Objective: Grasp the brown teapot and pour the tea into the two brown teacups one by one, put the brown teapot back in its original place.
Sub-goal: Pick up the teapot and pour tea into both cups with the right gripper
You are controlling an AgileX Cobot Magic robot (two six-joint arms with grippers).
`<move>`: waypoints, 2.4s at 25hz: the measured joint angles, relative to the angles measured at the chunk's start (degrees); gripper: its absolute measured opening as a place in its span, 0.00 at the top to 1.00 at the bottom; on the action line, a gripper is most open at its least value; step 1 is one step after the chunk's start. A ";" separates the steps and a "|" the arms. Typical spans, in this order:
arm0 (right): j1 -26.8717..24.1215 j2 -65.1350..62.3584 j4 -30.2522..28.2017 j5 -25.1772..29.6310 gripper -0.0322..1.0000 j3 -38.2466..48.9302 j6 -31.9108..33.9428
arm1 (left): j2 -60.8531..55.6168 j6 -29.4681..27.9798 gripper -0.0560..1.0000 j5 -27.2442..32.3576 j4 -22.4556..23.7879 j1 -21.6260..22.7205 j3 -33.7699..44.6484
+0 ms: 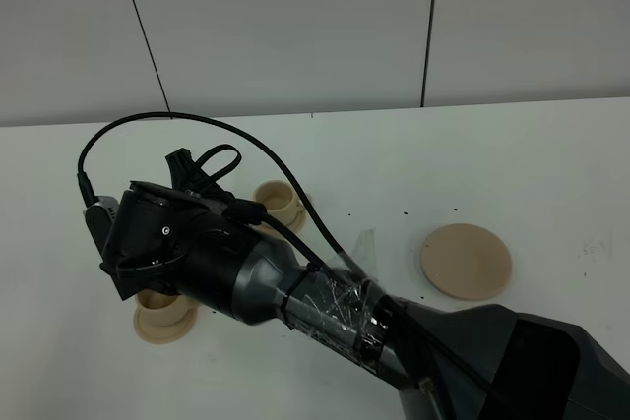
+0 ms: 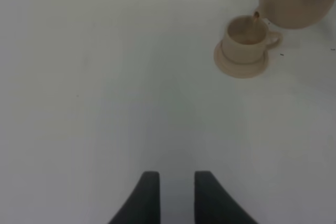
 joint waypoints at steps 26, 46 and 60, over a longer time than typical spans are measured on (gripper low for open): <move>0.38 2.37 -4.34 -0.70 0.88 0.00 1.59 | 0.00 0.07 0.73 0.00 0.00 0.00 0.00; 0.67 2.37 -6.83 -0.01 0.88 0.00 2.23 | 0.00 0.07 0.73 0.00 0.00 0.00 0.00; 1.20 2.37 -7.17 0.75 0.88 0.00 2.99 | 0.00 0.01 0.73 0.00 0.00 0.00 0.00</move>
